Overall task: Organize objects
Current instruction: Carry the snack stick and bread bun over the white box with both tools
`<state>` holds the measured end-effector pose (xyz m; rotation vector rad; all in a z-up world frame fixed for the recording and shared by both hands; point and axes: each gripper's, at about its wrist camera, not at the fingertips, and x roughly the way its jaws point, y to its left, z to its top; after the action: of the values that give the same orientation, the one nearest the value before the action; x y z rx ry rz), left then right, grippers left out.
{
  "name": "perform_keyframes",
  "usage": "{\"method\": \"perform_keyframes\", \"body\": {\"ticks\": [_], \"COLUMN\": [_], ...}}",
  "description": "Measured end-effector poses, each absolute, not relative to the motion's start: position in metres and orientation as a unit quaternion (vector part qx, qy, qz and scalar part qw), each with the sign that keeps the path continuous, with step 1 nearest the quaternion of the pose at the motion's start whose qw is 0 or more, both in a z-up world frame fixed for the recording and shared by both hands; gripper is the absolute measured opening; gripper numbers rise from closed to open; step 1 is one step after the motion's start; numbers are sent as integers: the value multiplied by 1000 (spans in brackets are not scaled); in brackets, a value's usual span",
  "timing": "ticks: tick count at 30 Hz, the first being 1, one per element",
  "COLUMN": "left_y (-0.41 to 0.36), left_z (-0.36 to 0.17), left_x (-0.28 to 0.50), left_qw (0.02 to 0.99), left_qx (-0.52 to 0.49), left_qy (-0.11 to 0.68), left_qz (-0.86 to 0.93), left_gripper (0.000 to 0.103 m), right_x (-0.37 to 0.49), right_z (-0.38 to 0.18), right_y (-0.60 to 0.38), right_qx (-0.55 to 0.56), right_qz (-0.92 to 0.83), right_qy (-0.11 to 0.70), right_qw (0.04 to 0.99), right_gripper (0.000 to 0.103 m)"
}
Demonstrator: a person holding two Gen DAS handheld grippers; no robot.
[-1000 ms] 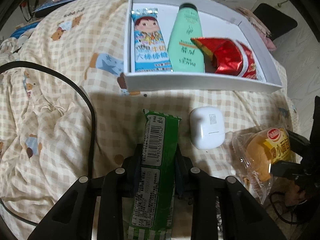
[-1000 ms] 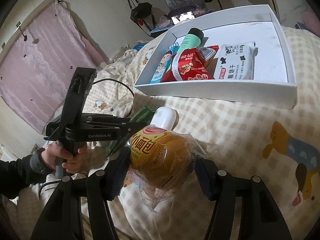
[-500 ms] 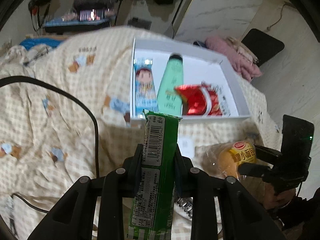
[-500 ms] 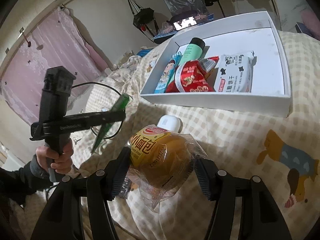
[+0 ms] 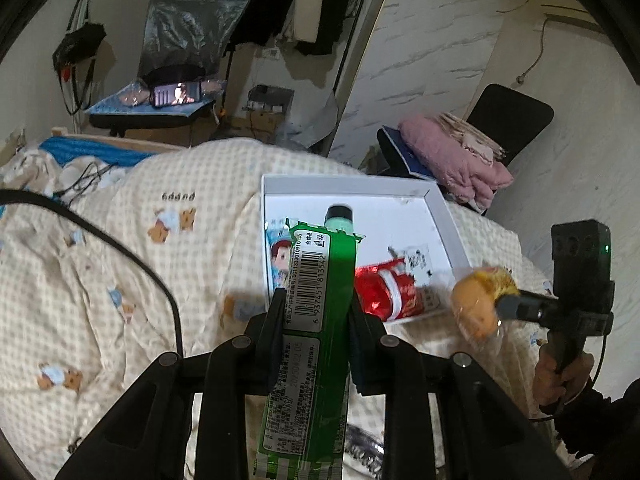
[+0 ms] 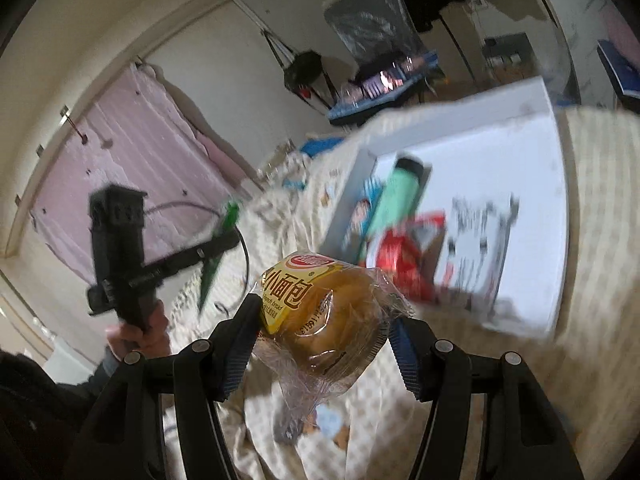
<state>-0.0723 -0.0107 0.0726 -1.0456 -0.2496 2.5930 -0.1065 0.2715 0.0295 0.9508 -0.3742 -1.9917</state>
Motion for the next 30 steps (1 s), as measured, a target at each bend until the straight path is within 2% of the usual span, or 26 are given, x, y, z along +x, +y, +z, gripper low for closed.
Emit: {"method": "perform_keyframes", "body": {"ticks": [18,24,30], "left_y": [34,43,38], "left_z": [94,62,32], "left_x": [-158,-186,-194], "left_qw": [212,177,143], "left_qx": [-307,-317,-311], "left_qy": [-97,-87,-77], "left_qz": [923,928,936], "left_gripper": [29,29,29], "right_x": [-131,-151,-176], "right_z": [89,92,62], "right_y": [268,258,241], "right_qx": [252,228,266], "right_qz": [-870,-900,-902], "right_qy": [-120,-98,-92], "right_qw": [406,359,328], "right_gripper": [63,63,63]}}
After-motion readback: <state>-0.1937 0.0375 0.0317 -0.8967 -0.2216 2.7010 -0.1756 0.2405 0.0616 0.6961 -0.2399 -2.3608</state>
